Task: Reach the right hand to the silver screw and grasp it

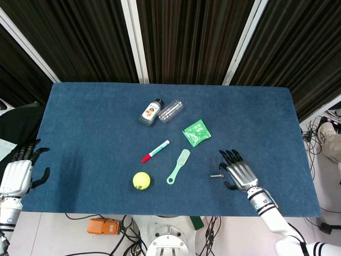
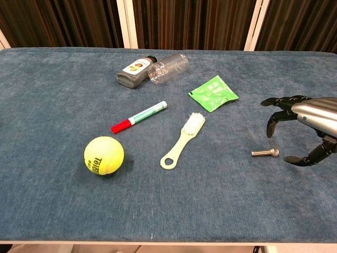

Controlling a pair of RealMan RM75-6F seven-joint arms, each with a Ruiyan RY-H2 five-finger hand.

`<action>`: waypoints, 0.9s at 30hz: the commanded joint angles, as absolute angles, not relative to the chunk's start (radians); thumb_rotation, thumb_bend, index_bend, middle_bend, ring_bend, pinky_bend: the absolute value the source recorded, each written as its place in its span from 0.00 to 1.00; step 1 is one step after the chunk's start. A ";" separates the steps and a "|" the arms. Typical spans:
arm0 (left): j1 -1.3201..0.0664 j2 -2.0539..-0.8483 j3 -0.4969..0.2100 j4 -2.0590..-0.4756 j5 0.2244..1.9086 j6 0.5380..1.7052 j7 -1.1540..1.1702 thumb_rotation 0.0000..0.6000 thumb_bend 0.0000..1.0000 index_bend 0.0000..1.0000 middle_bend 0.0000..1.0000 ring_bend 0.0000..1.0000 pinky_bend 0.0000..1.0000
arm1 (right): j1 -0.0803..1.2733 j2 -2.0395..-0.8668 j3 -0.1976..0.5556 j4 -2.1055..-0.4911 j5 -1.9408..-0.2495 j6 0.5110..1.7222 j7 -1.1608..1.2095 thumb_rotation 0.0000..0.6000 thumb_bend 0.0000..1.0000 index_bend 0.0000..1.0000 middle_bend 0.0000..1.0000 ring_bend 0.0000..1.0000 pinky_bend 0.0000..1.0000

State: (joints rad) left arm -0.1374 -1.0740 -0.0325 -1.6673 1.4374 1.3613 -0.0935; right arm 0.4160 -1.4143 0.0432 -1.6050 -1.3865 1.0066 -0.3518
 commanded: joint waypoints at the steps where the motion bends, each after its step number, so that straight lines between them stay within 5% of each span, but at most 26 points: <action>1: -0.137 -1.074 -0.033 -1.668 1.436 1.361 -0.093 1.00 0.45 0.23 0.05 0.04 0.12 | 0.420 -1.421 0.043 -1.600 -1.384 1.009 -0.349 1.00 0.45 0.45 0.06 0.07 0.04; 27: -0.138 -1.067 -0.034 -1.672 1.428 1.355 -0.097 1.00 0.45 0.23 0.05 0.04 0.12 | 0.474 -1.473 0.038 -1.545 -1.346 0.973 -0.337 1.00 0.50 0.53 0.06 0.08 0.05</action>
